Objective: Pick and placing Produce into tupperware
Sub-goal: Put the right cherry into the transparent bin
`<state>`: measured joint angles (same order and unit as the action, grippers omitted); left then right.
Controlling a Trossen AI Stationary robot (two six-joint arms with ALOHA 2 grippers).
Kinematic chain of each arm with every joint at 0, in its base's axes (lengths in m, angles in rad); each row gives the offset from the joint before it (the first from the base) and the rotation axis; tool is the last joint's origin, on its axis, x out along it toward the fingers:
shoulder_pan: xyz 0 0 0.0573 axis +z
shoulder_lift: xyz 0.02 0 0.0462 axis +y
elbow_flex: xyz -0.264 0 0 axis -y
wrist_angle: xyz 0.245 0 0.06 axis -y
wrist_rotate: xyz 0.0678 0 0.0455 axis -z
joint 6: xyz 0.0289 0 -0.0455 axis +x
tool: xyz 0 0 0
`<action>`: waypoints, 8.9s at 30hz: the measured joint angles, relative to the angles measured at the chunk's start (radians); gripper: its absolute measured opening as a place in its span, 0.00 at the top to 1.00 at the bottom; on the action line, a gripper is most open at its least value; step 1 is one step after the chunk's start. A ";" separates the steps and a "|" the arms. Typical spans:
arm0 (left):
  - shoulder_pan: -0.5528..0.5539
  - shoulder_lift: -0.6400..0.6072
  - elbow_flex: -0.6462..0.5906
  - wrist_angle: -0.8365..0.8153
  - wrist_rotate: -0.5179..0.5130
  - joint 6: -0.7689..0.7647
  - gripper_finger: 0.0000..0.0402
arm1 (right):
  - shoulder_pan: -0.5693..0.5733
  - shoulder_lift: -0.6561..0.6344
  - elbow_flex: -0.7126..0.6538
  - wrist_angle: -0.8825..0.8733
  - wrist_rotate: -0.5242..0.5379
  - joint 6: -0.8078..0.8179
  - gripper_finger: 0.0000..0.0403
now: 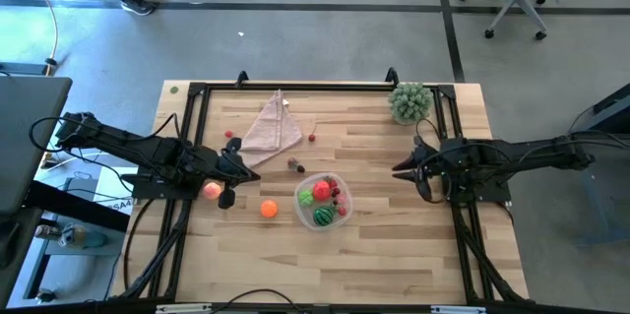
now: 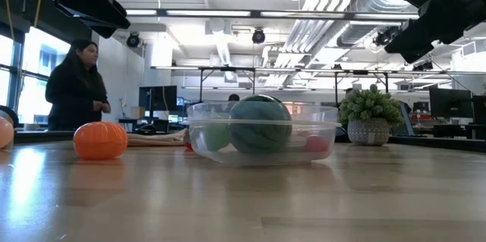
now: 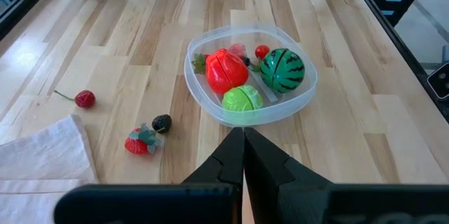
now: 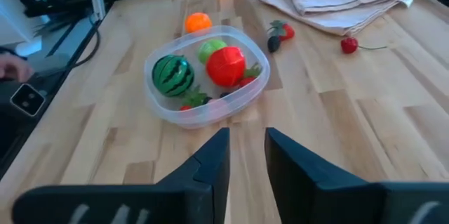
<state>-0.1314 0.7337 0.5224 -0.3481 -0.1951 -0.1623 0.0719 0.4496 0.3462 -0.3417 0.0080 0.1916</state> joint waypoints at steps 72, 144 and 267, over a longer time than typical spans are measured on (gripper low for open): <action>0.000 0.012 0.000 0.275 -0.116 0.133 1.00 | 0.000 0.001 0.000 0.010 0.014 -0.009 0.83; 0.666 1.360 1.236 -0.692 0.315 0.548 0.64 | 0.000 0.001 0.000 0.009 0.014 -0.009 0.83; 0.590 1.498 1.202 -0.595 0.135 0.939 0.54 | 0.000 0.001 0.001 0.009 0.014 -0.009 0.83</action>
<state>0.4583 2.2314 1.7241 -0.9430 -0.0605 0.7764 0.0719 0.4504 0.3470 -0.3325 0.0219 0.1822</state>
